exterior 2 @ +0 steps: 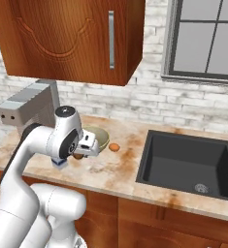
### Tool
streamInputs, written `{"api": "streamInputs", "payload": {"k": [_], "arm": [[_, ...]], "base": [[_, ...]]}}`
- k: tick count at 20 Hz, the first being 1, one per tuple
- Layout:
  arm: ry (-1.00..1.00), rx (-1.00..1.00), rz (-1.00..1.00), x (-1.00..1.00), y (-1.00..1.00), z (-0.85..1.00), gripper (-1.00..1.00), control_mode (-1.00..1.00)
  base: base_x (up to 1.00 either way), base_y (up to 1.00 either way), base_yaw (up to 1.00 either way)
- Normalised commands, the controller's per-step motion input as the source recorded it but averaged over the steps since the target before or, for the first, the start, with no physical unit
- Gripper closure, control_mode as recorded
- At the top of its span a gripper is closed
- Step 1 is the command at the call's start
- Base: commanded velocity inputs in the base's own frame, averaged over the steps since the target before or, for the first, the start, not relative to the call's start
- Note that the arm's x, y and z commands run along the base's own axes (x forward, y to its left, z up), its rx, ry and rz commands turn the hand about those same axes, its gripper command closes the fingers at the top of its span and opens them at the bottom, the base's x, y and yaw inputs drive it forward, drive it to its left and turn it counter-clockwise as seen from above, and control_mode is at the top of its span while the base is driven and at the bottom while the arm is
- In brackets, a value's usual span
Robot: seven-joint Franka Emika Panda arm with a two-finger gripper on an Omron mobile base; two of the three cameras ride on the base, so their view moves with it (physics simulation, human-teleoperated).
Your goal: Gather the eggs and milk located in the vicinity of the sink area and place them right next to the bowl.
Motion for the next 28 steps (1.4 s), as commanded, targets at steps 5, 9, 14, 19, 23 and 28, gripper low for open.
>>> {"api": "streamInputs", "payload": {"k": [5,9,14,19,23,28], "arm": [[0.0,0.0,0.2,0.07,-0.2,-0.22,1.0,-1.0],[0.0,0.0,0.19,0.1,-0.27,-0.27,1.0,-1.0],[0.0,0.0,0.16,0.26,-0.21,-0.23,1.0,-1.0],[0.0,0.0,0.18,0.37,-0.15,-0.14,1.0,-1.0],[0.0,0.0,0.2,0.34,-0.15,-0.11,1.0,-1.0],[0.03,0.0,0.2,0.3,-0.14,-0.07,1.0,-1.0]], "base": [[0.0,0.0,0.0],[0.0,0.0,0.0],[0.0,0.0,0.0],[0.0,0.0,0.0],[0.0,0.0,0.0],[0.0,0.0,0.0]]}}
